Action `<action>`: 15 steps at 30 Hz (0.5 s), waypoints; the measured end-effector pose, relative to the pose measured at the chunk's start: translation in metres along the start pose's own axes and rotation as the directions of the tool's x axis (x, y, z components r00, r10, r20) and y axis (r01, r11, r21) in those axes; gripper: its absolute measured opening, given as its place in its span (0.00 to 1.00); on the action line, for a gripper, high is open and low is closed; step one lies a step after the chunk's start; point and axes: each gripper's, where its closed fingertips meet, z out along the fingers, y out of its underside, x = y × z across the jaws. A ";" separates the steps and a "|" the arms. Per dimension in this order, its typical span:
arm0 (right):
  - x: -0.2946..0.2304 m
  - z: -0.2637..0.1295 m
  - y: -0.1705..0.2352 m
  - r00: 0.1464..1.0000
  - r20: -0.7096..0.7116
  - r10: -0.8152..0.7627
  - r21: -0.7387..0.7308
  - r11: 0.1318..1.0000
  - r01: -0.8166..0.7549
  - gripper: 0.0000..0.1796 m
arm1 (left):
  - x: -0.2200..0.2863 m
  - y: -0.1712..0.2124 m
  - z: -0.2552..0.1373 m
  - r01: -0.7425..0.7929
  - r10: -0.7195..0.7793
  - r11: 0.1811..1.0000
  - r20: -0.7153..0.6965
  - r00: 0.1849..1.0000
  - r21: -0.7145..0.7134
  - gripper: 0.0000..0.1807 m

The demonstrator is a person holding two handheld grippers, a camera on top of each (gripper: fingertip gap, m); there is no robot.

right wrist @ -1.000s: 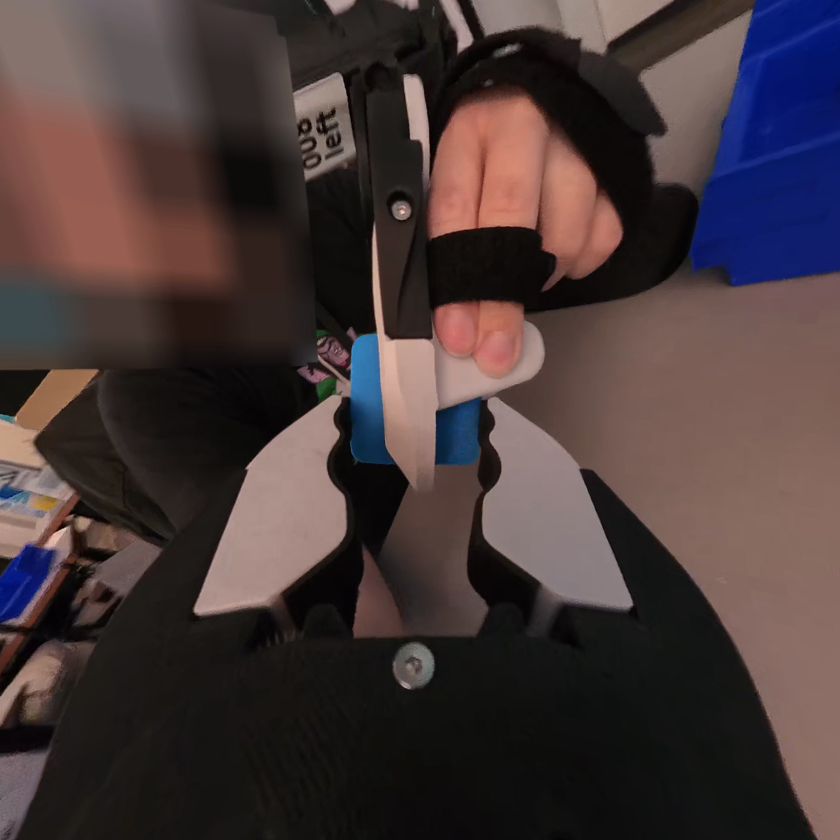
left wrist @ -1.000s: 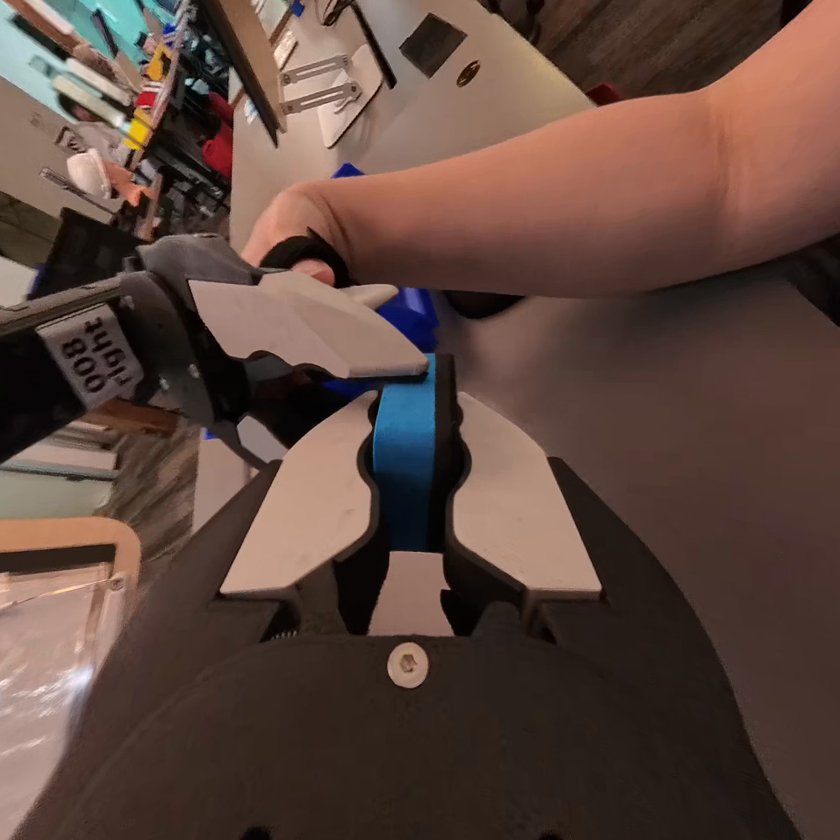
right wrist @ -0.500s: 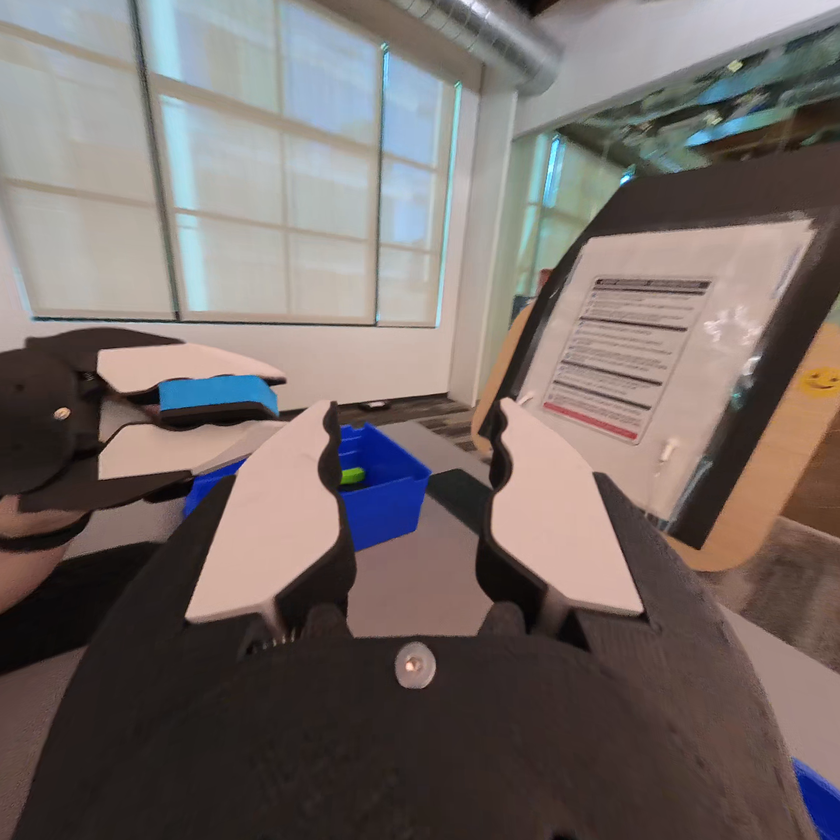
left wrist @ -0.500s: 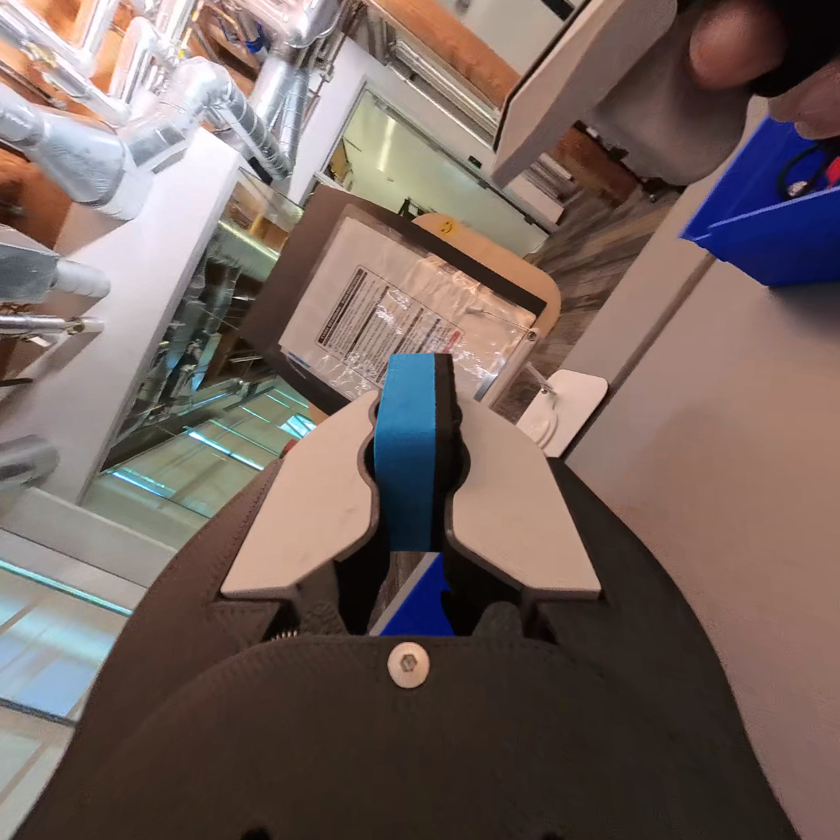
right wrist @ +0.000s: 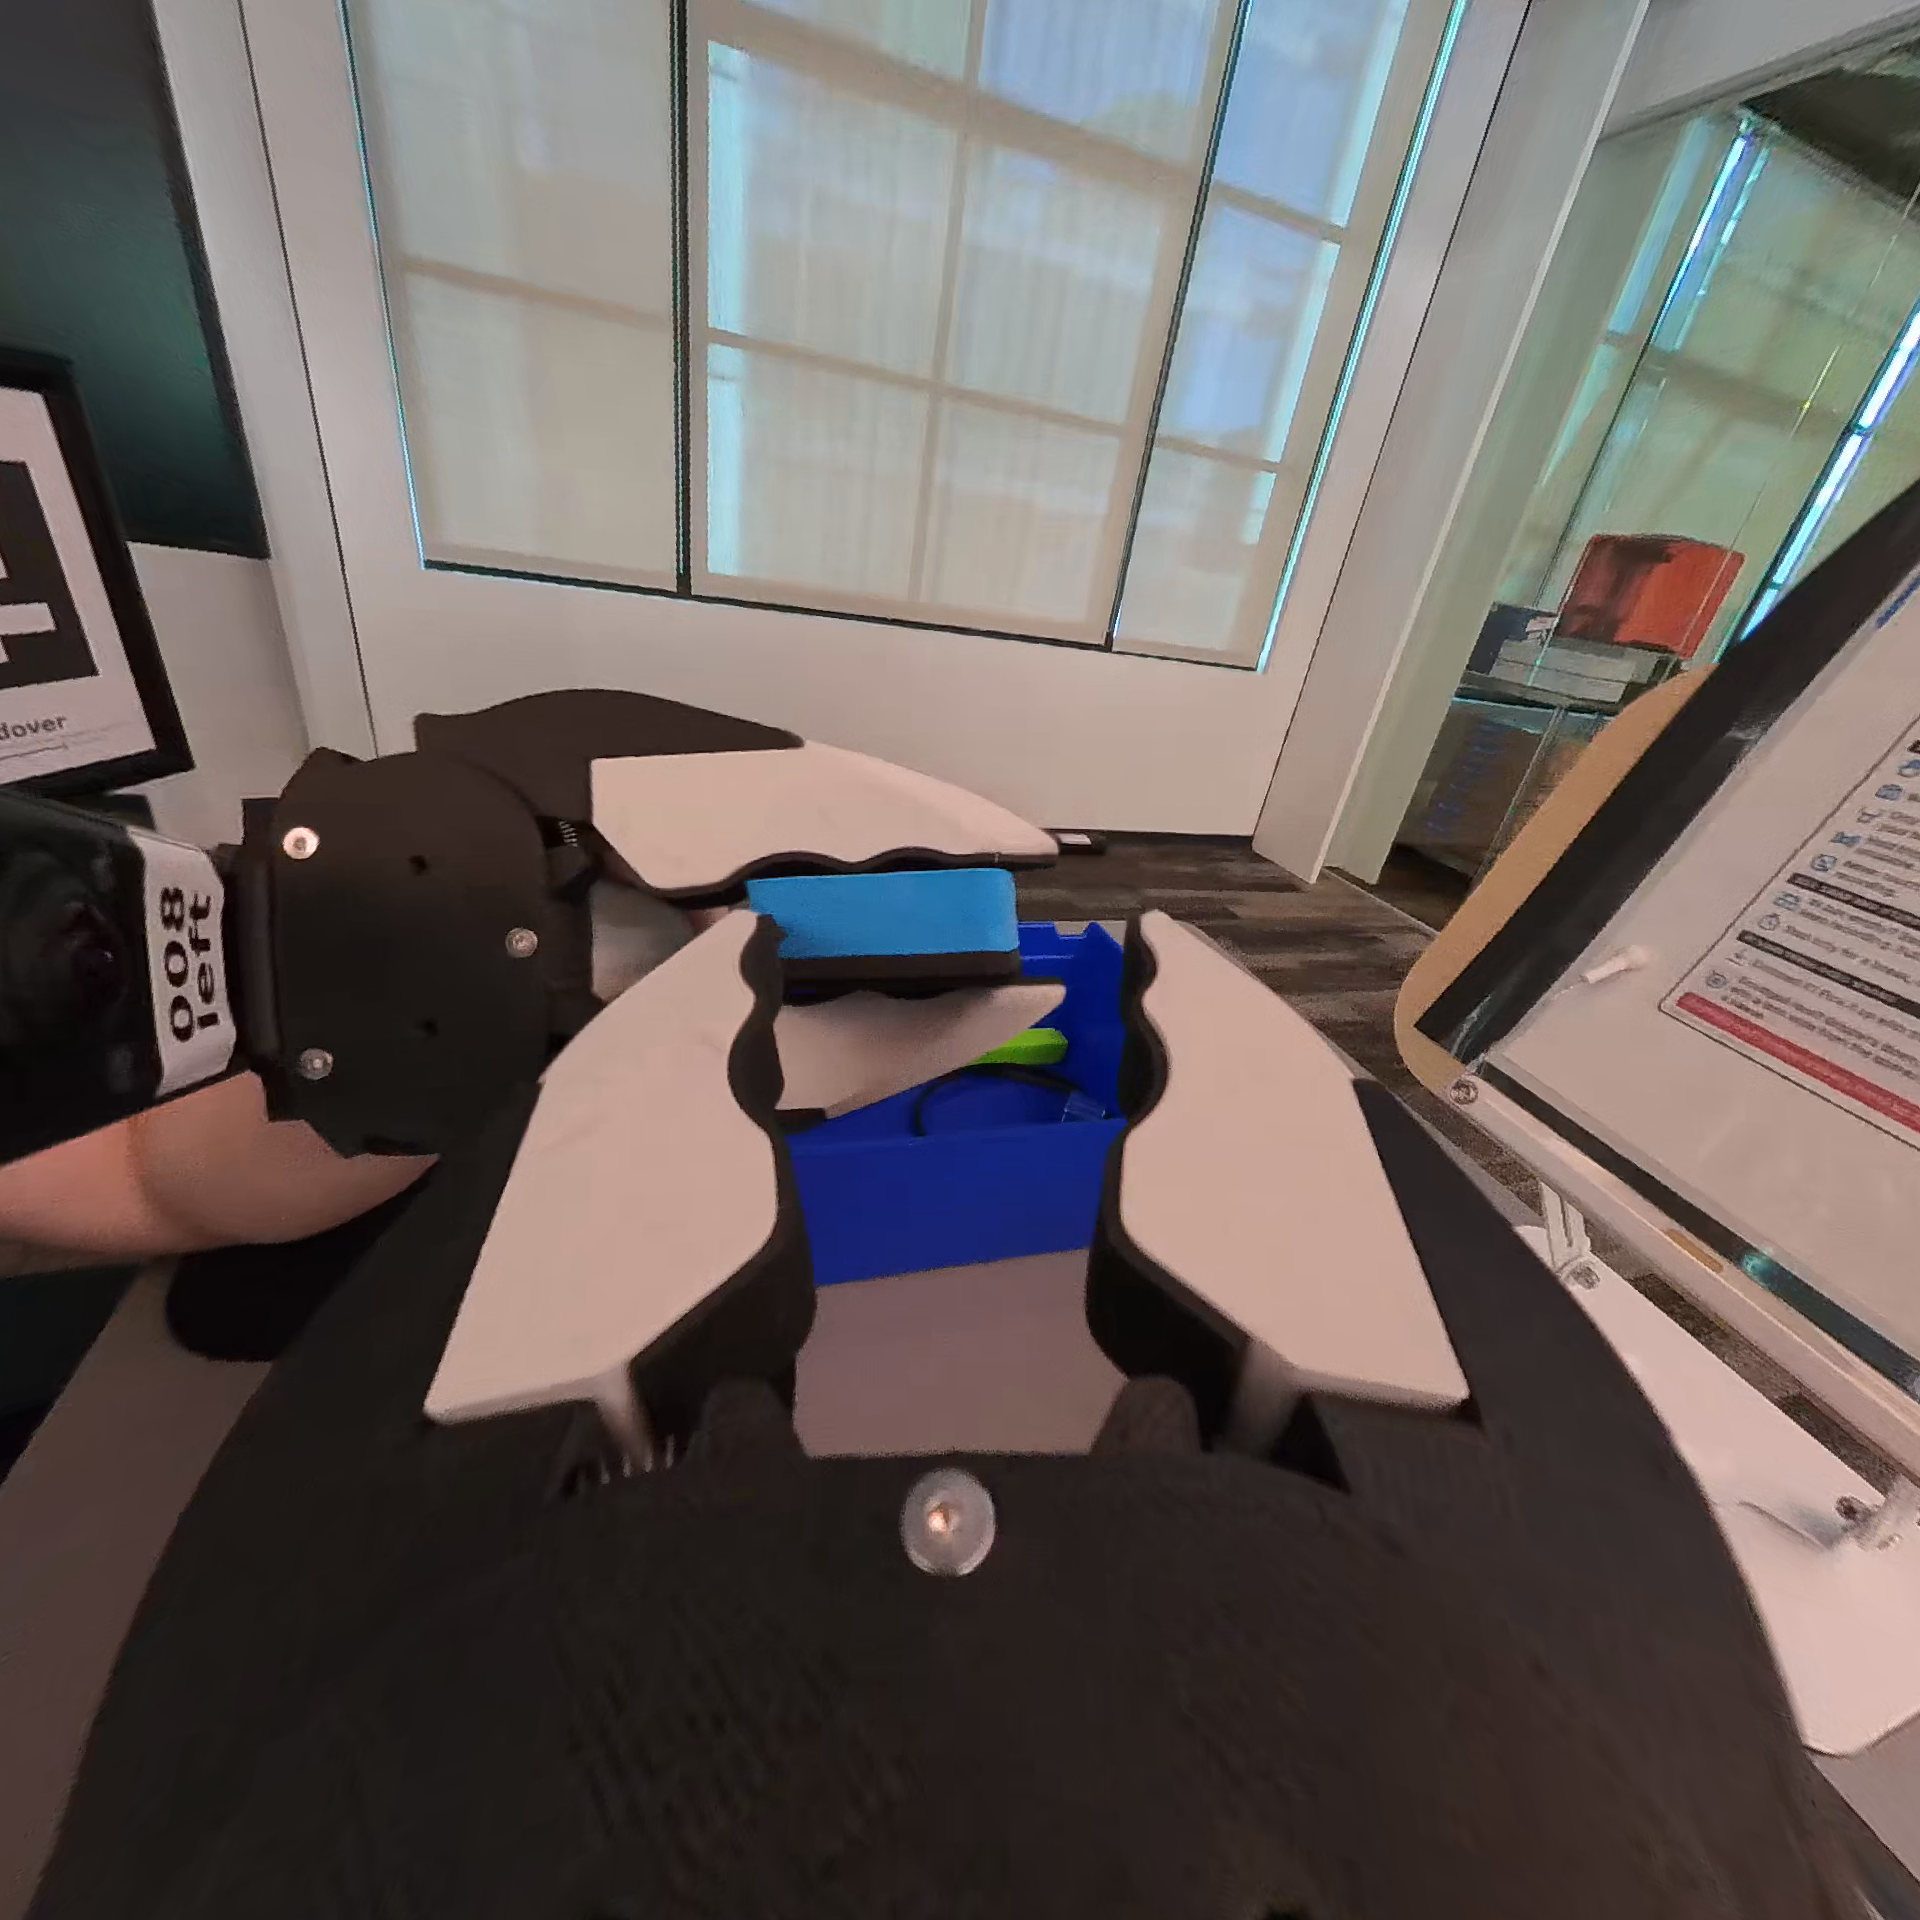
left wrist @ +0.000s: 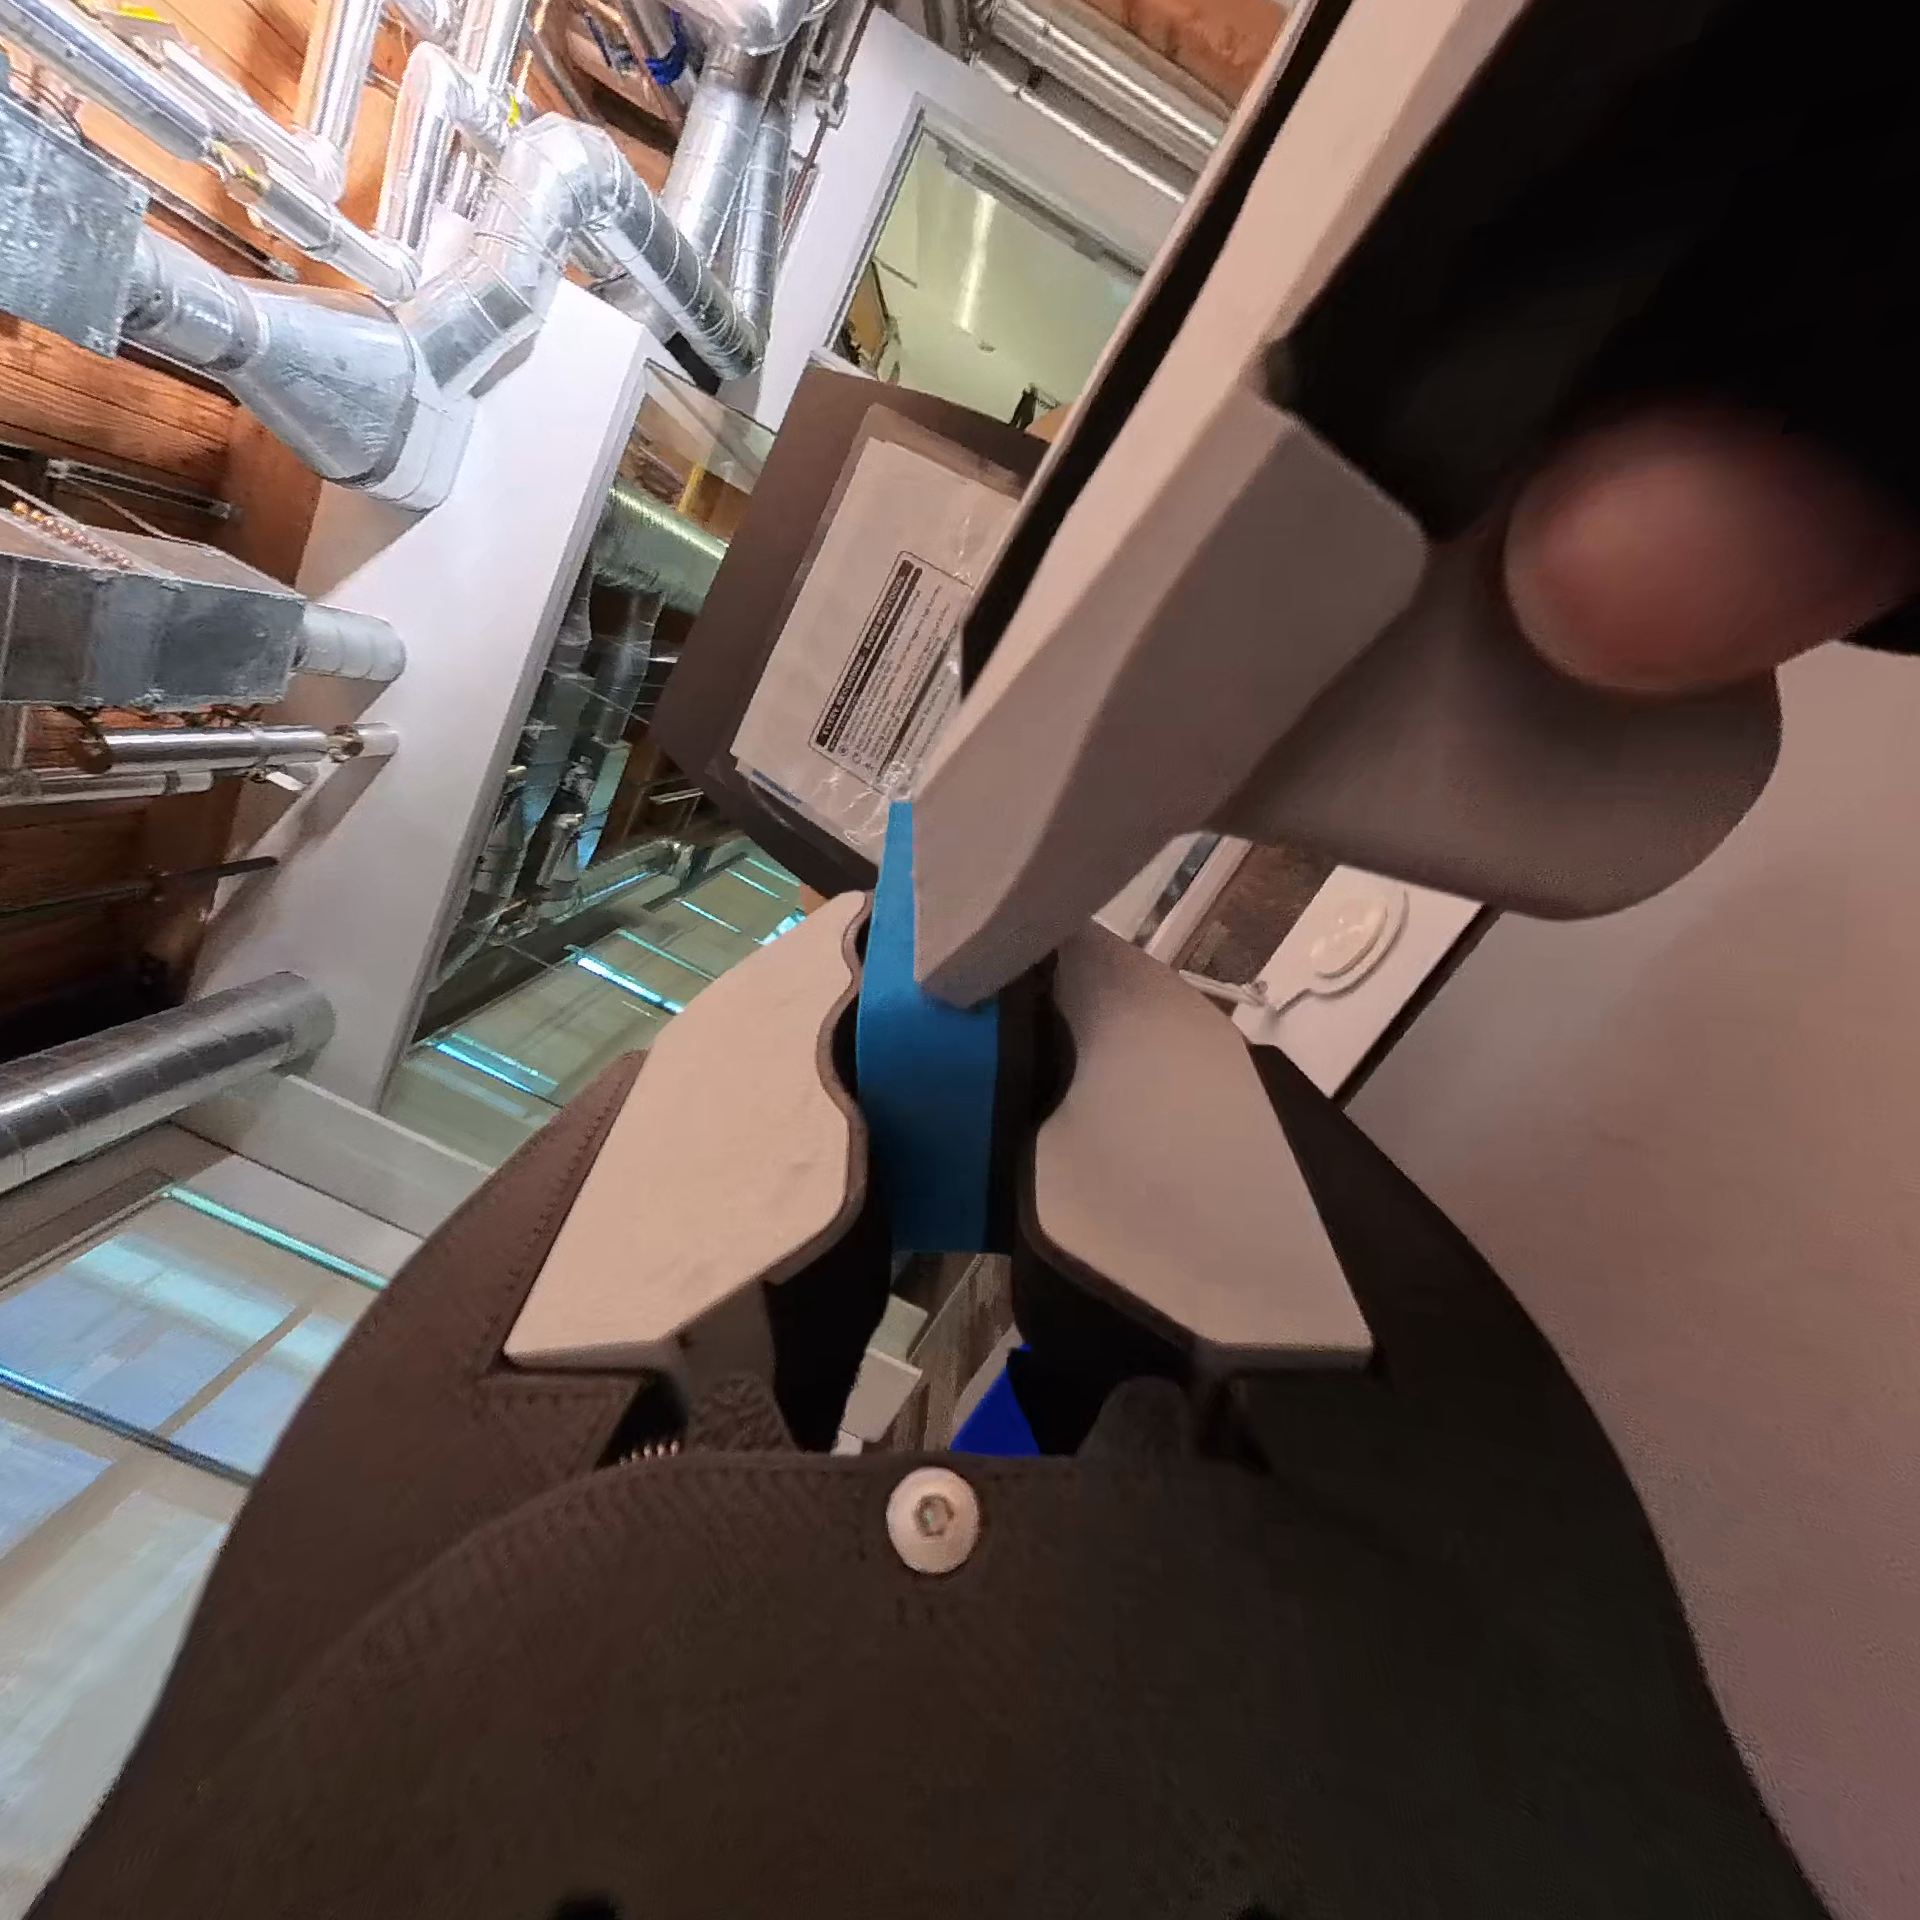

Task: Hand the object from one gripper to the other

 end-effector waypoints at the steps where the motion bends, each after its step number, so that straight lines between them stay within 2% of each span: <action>1: -0.001 0.001 0.001 1.000 0.006 0.001 -0.009 1.000 -0.001 0.36 | 0.000 0.000 0.000 0.009 -0.009 1.000 -0.005 1.000 0.002 0.13; 5: -0.010 0.001 0.001 0.997 0.059 0.038 -0.027 0.999 -0.037 0.37 | -0.001 0.002 0.001 -0.001 0.001 1.000 -0.005 1.000 -0.003 0.13; 8: -0.011 0.007 0.011 0.999 0.039 0.002 -0.090 0.996 0.001 0.37 | 0.005 -0.003 -0.001 -0.026 0.026 1.000 -0.023 0.999 0.011 0.13; 12: -0.014 0.009 0.016 0.999 0.045 -0.007 -0.130 0.991 0.012 0.32 | 0.011 -0.007 -0.001 -0.046 0.047 0.998 -0.034 0.998 0.038 0.13; 13: -0.014 0.007 0.014 0.997 0.063 0.039 -0.124 0.992 -0.031 0.31 | 0.014 -0.011 -0.002 -0.003 0.009 0.998 -0.074 0.997 0.070 0.14; 15: -0.015 0.000 0.007 0.971 0.134 0.197 -0.087 0.979 -0.186 0.31 | 0.024 -0.024 -0.009 0.128 -0.094 0.982 -0.234 0.968 0.136 0.23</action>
